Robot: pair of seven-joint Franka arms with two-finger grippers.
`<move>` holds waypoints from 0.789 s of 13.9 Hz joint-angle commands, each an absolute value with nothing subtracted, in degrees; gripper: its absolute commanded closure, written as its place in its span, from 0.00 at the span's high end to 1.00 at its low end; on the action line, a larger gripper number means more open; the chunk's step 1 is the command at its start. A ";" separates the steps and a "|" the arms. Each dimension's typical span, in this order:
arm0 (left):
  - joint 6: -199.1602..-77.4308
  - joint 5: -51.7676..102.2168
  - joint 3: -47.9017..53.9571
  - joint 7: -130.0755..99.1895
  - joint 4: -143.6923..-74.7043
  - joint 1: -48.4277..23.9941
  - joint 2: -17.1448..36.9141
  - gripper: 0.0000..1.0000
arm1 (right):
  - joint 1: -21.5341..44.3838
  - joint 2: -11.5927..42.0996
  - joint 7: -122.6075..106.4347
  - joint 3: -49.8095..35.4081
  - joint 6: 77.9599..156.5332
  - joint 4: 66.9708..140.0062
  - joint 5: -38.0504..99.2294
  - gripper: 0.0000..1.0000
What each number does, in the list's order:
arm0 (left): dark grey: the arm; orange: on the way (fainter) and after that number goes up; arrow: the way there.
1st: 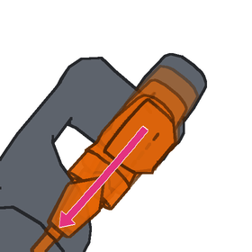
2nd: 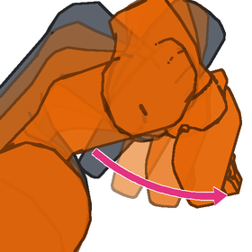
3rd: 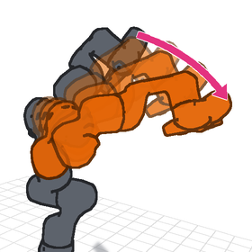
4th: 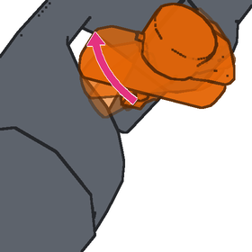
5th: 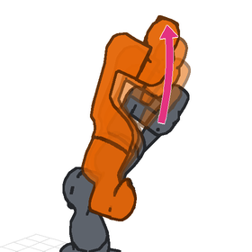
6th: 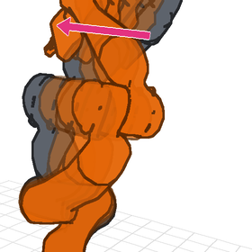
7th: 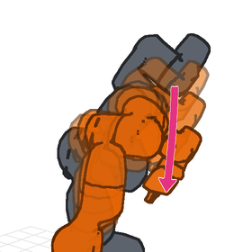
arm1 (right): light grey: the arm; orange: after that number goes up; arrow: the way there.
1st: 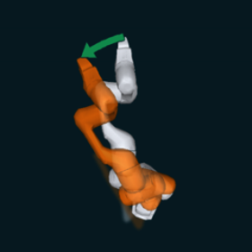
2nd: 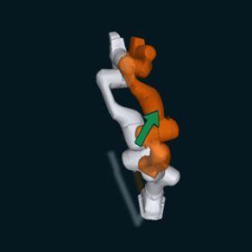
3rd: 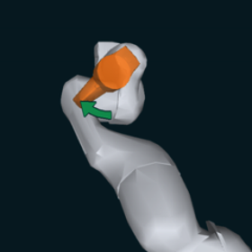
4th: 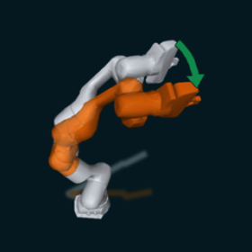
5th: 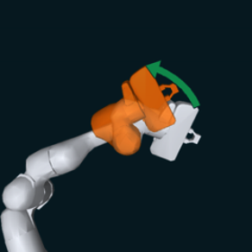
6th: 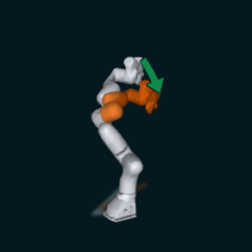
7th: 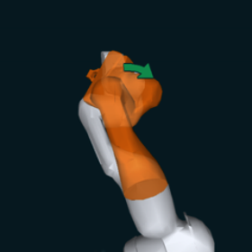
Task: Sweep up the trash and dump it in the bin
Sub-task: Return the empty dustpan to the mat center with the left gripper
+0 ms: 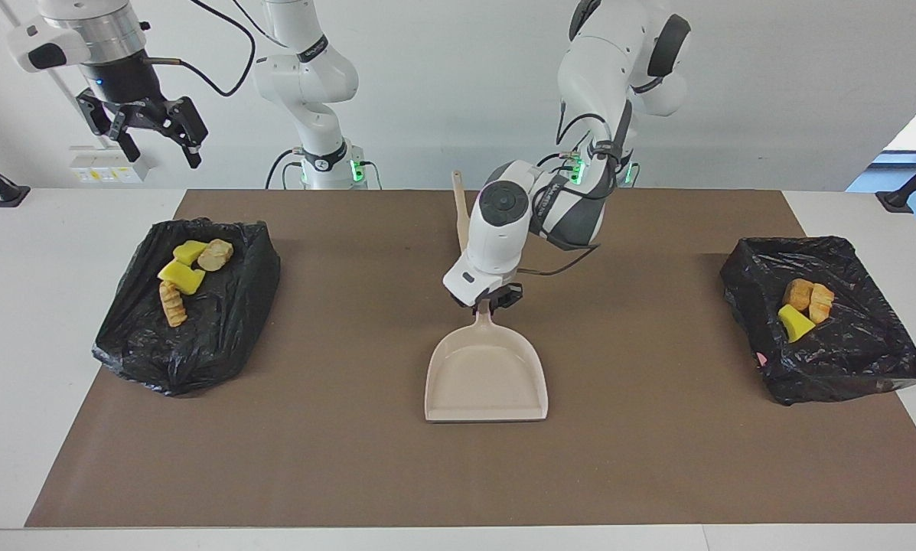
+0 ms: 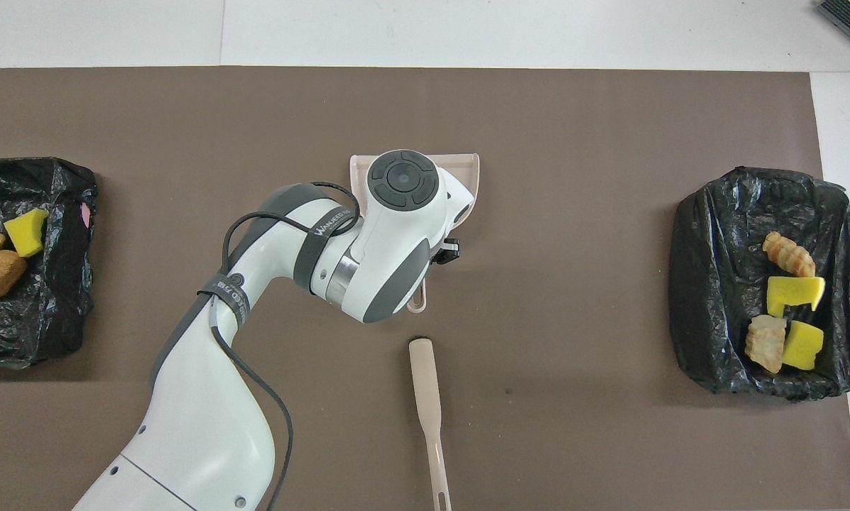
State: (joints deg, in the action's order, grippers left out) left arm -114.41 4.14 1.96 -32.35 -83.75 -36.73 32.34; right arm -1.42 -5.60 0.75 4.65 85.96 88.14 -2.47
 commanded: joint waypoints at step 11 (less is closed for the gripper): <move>-105.66 5.71 -0.26 -19.11 -104.56 -26.65 7.25 1.00 | -1.58 -7.56 0.26 2.38 82.26 89.82 -2.11 1.00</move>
